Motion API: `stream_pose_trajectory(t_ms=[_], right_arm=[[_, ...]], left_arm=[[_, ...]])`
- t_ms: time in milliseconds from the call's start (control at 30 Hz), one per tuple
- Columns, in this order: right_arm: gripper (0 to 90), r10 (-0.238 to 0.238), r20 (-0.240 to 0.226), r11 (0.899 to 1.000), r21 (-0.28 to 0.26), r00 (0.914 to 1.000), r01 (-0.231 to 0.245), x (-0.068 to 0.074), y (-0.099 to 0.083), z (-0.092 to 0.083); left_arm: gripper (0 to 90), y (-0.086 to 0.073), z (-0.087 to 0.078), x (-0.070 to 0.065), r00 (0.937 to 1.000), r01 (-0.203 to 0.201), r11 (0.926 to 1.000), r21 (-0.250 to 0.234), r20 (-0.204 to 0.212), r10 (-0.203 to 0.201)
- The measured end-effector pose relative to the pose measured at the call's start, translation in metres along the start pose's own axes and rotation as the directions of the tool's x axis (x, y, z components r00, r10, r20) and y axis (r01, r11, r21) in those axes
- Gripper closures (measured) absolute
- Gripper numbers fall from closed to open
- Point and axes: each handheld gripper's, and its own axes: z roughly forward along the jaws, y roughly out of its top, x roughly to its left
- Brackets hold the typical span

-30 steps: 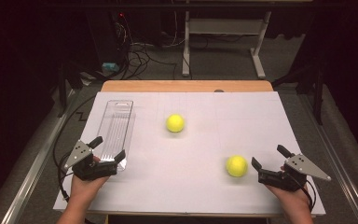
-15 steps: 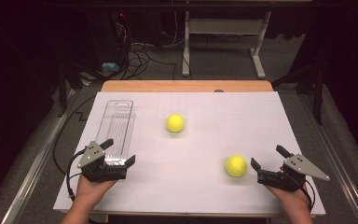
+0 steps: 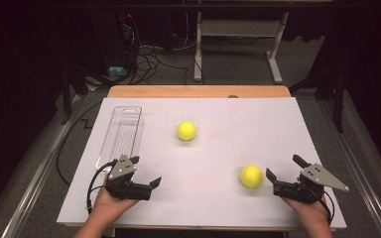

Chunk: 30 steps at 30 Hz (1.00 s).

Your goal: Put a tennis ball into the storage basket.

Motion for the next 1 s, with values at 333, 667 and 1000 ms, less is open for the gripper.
stream_pose_trajectory(t_ms=[333, 667, 1000], right_arm=[[0.0, -0.001, -0.006, 1.000, 0.010, 1.0000, 0.001, 0.001, -0.002, 0.002], [0.0, -0.004, -0.015, 1.000, 0.020, 0.9999, 0.004, 0.002, -0.003, 0.003], [0.0, -0.009, -0.033, 1.000, 0.029, 0.9994, 0.010, 0.004, -0.004, 0.005]], left_arm=[[1.8, -0.002, 0.019, -0.011, 0.9990, -0.023, 0.9939, 0.108, 0.041, 0.019], [2.2, -0.004, 0.033, -0.020, 0.9975, -0.035, 0.9785, 0.203, 0.068, 0.022], [2.3, -0.004, 0.037, -0.024, 0.9966, -0.039, 0.9652, 0.258, 0.081, 0.019]])
